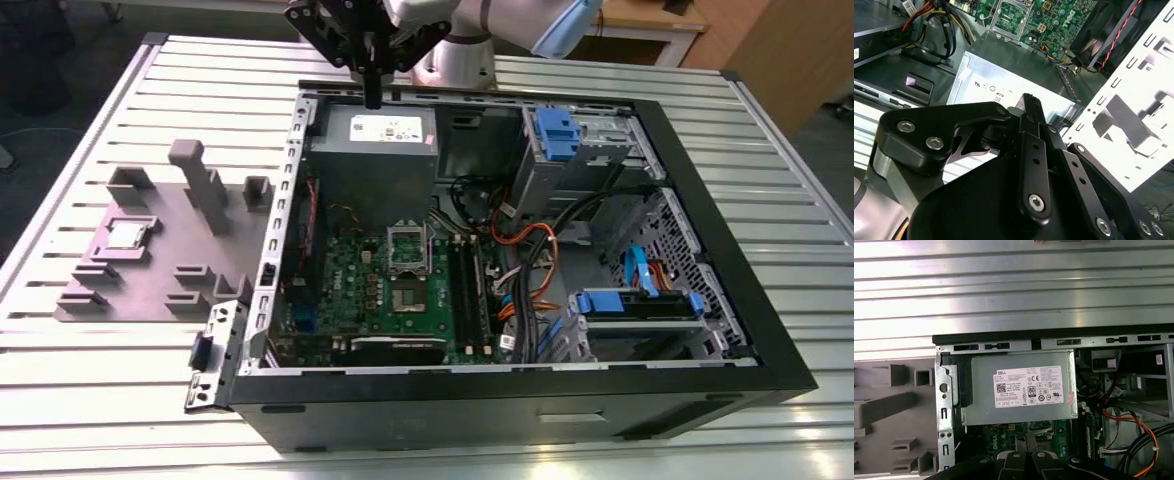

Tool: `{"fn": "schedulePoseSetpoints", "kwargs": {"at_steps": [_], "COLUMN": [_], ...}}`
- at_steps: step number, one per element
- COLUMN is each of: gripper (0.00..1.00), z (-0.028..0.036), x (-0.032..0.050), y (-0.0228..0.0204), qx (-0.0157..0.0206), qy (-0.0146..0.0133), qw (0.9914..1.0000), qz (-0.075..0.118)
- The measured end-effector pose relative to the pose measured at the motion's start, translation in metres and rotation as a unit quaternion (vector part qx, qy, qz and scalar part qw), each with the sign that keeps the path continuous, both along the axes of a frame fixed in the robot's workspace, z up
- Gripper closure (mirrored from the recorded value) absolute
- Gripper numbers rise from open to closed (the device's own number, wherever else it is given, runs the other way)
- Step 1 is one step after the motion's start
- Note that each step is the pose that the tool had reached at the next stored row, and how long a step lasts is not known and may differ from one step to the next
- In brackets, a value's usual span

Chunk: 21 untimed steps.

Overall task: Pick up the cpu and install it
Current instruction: 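Reach for the cpu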

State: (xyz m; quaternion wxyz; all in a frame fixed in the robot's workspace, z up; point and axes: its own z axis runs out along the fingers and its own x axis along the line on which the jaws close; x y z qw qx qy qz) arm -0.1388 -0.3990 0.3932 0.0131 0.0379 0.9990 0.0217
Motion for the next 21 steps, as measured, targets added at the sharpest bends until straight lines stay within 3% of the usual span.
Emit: {"fn": "schedulePoseSetpoints", "kwargs": {"at_steps": [21], "gripper": [0.89], "z": [0.0], "x": [-0.0074], "y": [0.0], "qx": [0.0], "qy": [0.0], "qw": [1.0], "qz": [0.0]}}
